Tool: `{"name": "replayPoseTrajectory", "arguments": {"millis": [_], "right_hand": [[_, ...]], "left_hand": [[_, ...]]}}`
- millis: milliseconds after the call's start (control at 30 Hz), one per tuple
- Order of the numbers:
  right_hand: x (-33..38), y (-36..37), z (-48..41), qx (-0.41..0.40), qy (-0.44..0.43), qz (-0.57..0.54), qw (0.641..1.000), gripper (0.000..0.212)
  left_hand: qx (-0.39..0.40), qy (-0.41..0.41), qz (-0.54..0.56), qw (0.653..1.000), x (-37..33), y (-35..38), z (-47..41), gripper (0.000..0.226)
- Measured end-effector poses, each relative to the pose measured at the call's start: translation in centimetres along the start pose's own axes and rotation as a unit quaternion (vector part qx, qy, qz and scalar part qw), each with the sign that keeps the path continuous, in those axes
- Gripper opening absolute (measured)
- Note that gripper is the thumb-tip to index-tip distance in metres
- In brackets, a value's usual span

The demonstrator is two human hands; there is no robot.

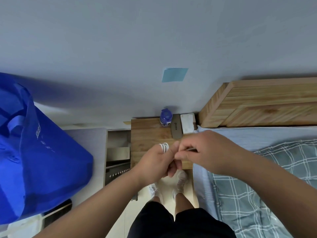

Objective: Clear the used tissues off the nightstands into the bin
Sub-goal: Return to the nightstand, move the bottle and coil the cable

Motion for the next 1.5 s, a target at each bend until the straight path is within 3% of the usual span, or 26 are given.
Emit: {"name": "replayPoseTrajectory", "arguments": {"millis": [67,133,233,267,300,400,467,533,633,733,867,1100,1267,1400,1500], "right_hand": [[-0.8,0.1,-1.0,-0.07,-0.029,-0.124,0.989,0.021],[-1.4,1.1,-1.9,-0.115,-0.03,-0.286,0.951,0.024],[-1.6,3.9,-2.7,-0.046,-0.039,-0.553,0.831,0.047],[-1.5,4.8,-2.8,-0.026,-0.039,-0.609,0.792,0.049],[-1.4,5.4,-2.9,-0.025,-0.035,-0.631,0.775,0.05],[-1.4,6.0,-2.8,-0.051,-0.021,-0.618,0.784,0.056],[-1.6,5.9,-2.4,-0.06,-0.03,-0.6,0.797,0.047],[-1.7,5.8,-1.8,-0.063,-0.035,-0.593,0.802,0.037],[-1.4,5.8,-1.1,-0.047,-0.035,-0.599,0.799,0.04],[-1.1,5.6,-0.5,-0.075,-0.02,-0.563,0.823,0.044],[-1.0,4.7,-0.2,-0.114,-0.029,-0.531,0.839,0.04],[-0.9,4.3,0.0,-0.081,-0.06,-0.524,0.846,0.05],[-0.7,4.5,0.3,-0.056,-0.085,-0.479,0.872,0.04],[-0.7,4.6,0.7,-0.075,-0.068,-0.446,0.889,0.035],[-0.5,4.5,0.5,-0.075,-0.066,-0.476,0.874,0.022]], "left_hand": [[0.036,-0.016,0.148,0.988,-0.7,0.9,0.0,0.084],[0.1,0.0,0.34,0.935,-1.5,1.4,-0.2,0.085],[0.196,0.058,0.453,0.868,-2.0,1.5,-0.5,0.068],[0.221,0.073,0.465,0.854,-2.0,1.4,-0.6,0.061],[0.238,0.078,0.475,0.844,-1.9,1.3,-0.6,0.056],[0.259,0.064,0.471,0.841,-1.4,1.2,-0.5,0.048],[0.257,0.041,0.457,0.85,-1.1,1.0,-0.3,0.043],[0.247,0.021,0.421,0.873,-1.2,0.7,-0.1,0.04],[0.228,-0.007,0.342,0.912,-1.7,0.4,0.2,0.039],[0.197,-0.019,0.23,0.953,-2.7,0.8,0.3,0.04],[0.129,-0.022,0.121,0.984,-3.9,0.9,0.6,0.045],[0.046,-0.03,0.07,0.996,-4.4,2.1,1.3,0.04],[0.059,-0.028,0.022,0.998,-4.3,1.6,2.4,0.037],[-0.036,-0.008,-0.039,0.999,-3.2,0.6,3.0,0.047],[-0.006,0.033,-0.009,0.999,-2.8,0.6,3.2,0.032]]}}
Point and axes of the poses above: each hand's wrist, its own z-axis away from the middle knuckle, its own y-axis out of the palm, x = y × z, the point moved 1 cm from there along -z, towards the middle knuckle, and after that the axes turned 11 degrees about x, right-handed, at the moved point
